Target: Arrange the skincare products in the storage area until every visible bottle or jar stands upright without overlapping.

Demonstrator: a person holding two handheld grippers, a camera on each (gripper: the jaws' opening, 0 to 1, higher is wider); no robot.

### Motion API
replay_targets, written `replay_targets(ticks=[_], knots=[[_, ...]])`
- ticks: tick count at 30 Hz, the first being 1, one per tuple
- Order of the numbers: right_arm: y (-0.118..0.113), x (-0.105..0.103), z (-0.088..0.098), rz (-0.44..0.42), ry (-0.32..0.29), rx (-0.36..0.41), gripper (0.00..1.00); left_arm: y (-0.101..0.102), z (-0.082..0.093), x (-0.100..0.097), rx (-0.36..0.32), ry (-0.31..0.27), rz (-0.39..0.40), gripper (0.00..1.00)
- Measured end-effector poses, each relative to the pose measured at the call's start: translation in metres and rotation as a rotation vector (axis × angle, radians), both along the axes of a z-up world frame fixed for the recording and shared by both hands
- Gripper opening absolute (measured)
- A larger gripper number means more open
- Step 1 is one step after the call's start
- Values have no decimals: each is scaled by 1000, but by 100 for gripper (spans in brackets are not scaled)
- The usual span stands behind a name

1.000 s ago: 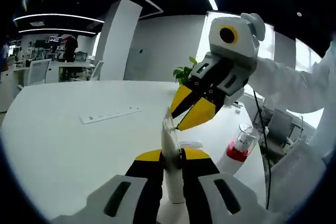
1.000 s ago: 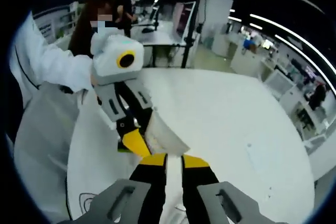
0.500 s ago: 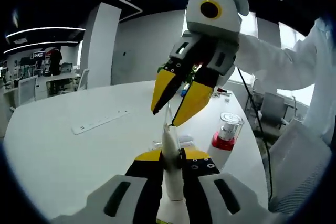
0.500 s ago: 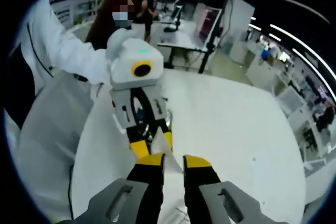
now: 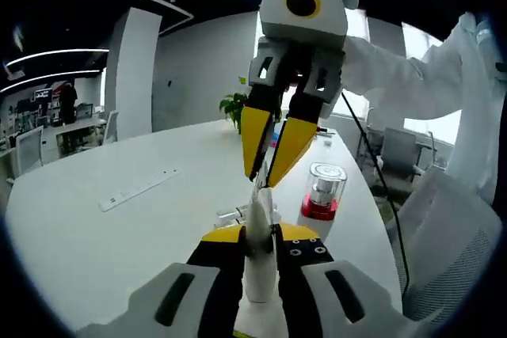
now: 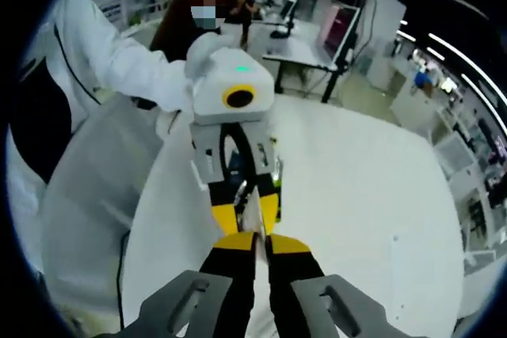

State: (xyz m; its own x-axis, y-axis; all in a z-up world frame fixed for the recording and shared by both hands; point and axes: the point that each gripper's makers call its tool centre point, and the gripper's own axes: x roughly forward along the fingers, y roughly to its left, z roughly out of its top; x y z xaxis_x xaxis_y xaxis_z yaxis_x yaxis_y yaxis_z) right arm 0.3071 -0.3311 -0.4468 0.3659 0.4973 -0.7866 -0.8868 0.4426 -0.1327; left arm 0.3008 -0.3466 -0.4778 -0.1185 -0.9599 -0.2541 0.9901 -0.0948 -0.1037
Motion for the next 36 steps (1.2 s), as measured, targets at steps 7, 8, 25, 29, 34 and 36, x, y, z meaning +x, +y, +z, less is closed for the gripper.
replay_targets(ticks=[7, 8, 25, 29, 34, 36], knots=[[5, -11, 0, 40, 18, -25, 0, 5, -15, -6, 47, -35, -43, 22], [6, -15, -1, 40, 29, -29, 0, 6, -19, -7, 60, -41, -46, 23], [12, -35, -1, 41, 96, -32, 0, 16, -20, -35, 88, -4, -97, 18], [11, -37, 0, 25, 104, -33, 0, 15, -20, -37, 92, -15, -113, 18], [10, -40, 0, 20, 105, -39, 0, 15, -20, -38, 86, -27, -123, 19], [11, -41, 0, 18, 109, -37, 0, 16, -21, -35, 85, -17, -127, 20]])
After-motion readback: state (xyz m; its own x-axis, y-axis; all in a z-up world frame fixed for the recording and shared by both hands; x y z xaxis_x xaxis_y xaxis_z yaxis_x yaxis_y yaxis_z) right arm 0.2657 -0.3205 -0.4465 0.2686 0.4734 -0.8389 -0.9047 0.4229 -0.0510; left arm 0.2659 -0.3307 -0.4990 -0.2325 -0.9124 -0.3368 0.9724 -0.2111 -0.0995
